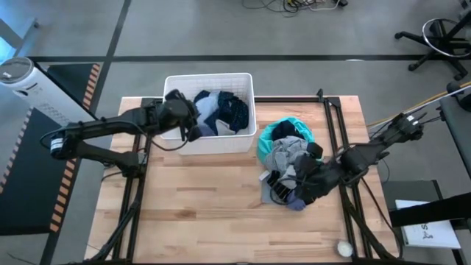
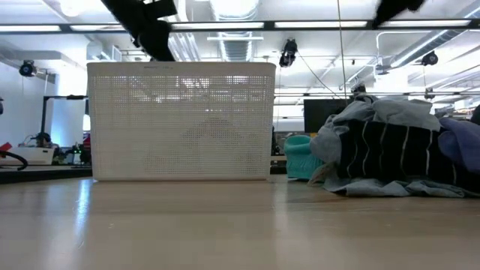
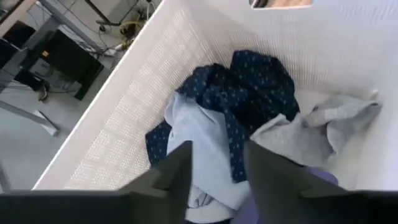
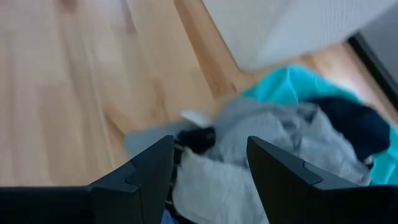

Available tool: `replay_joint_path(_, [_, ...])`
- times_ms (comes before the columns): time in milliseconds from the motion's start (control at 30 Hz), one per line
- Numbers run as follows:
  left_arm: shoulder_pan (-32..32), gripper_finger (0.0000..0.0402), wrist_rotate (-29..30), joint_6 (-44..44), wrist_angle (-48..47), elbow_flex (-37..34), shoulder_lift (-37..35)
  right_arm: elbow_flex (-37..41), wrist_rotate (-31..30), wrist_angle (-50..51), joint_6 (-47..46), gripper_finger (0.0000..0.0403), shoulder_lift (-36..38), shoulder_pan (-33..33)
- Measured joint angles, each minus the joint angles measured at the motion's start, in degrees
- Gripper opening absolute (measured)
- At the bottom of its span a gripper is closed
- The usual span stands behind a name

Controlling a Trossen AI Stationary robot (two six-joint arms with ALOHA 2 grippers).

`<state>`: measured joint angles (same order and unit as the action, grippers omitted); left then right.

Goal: Sort clothes
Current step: Put the purple sock into the white laundry bin

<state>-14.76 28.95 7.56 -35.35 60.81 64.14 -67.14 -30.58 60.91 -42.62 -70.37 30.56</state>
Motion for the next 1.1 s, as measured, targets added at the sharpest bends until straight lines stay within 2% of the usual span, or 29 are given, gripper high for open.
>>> replay_joint_path(67, [0.1,0.017,0.0,-0.1,0.0,0.5,-0.7,3.4,1.8,-1.5,-0.9,0.0193,0.0,0.3])
replay_joint_path(200, [0.6,0.0227,0.0,-0.2,-0.2,1.9,-2.8,11.2,6.0,-10.7,-0.8,0.0213,0.0,1.0])
replay_joint_path(333, [1.9,0.0256,-2.5,-1.3,-0.6,3.0,-5.3,17.4,10.7,-18.1,-1.7,0.0241,0.0,3.2])
replay_joint_path(433, [3.3,0.0257,-4.5,-2.6,-0.5,3.3,-7.4,20.0,12.0,-19.7,-5.1,0.0257,0.0,5.6])
replay_joint_path(567, [5.2,0.024,-4.5,-3.7,-0.5,3.3,-9.6,22.3,12.1,-19.6,-9.1,0.0267,0.0,8.3])
replay_joint_path(800, [6.8,0.0214,-4.6,-5.1,-0.5,3.3,-11.4,25.9,10.1,-20.4,-11.8,0.0253,0.0,8.4])
replay_joint_path(967, [6.9,0.0216,-4.6,-5.2,-0.7,3.3,-11.7,27.1,11.3,-23.4,-11.9,0.0224,0.0,8.4])
replay_joint_path(1100, [6.9,0.0227,-4.6,-5.2,-0.7,3.3,-11.7,27.8,11.6,-25.3,-11.8,0.0165,-0.4,8.4])
